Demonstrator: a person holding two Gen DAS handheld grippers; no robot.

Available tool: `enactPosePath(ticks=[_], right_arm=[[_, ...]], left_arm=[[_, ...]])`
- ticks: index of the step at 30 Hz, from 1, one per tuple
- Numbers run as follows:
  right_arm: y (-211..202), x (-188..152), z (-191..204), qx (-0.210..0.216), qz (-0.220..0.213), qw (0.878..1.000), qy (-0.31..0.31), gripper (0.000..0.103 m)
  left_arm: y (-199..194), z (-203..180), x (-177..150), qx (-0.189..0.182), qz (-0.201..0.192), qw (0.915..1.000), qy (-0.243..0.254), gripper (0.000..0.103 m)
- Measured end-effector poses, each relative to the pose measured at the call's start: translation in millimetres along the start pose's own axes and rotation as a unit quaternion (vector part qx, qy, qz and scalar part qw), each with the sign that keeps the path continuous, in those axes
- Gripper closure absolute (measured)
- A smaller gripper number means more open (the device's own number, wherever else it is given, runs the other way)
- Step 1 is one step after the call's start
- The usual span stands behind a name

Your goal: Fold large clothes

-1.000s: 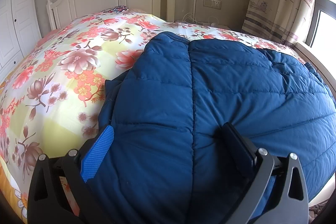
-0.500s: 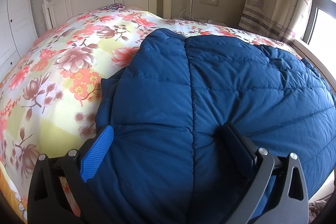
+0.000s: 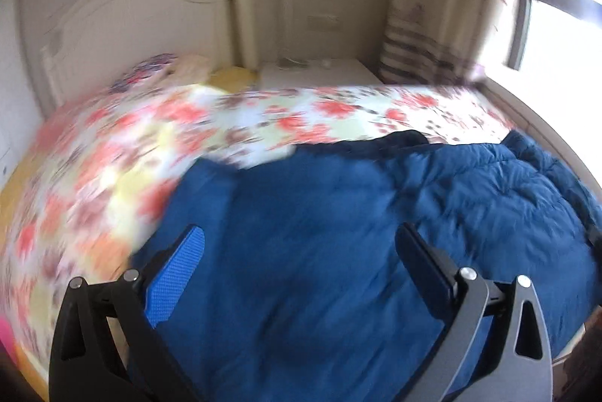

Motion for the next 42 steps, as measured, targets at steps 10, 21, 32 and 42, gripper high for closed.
enactPosePath(ticks=[10, 21, 32, 42], right_arm=[[1.9, 11.6, 56.7, -0.013, 0.0, 0.996, -0.09, 0.072], [79.6, -14.0, 210.7, -0.011, 0.025, 0.954, -0.298, 0.071], [260.0, -264.0, 293.4, -0.128, 0.21, 0.685, -0.686, 0.044], [227.5, -291.0, 283.3, -0.106, 0.137, 0.62, -0.765, 0.069]], left_arm=[[80.9, -19.9, 0.7, 0.0, 0.086, 0.9963, 0.004, 0.018], [-41.2, -14.2, -147.4, -0.079, -0.026, 0.9896, 0.118, 0.012], [-147.5, 233.9, -145.1, 0.034, -0.148, 0.9745, -0.165, 0.011], [-166.6, 214.6, -72.3, 0.009, -0.19, 0.9763, -0.104, 0.008]])
Point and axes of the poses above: each gripper's, at about its wrist camera, not at the fingertips, and y roughly the way its jaws point, z to its left, x to its top, the point moved 7 cm from there along y, roughly the way its jaws point, and after that the axes turned 4 degrees about z, right-handed, at the moved point
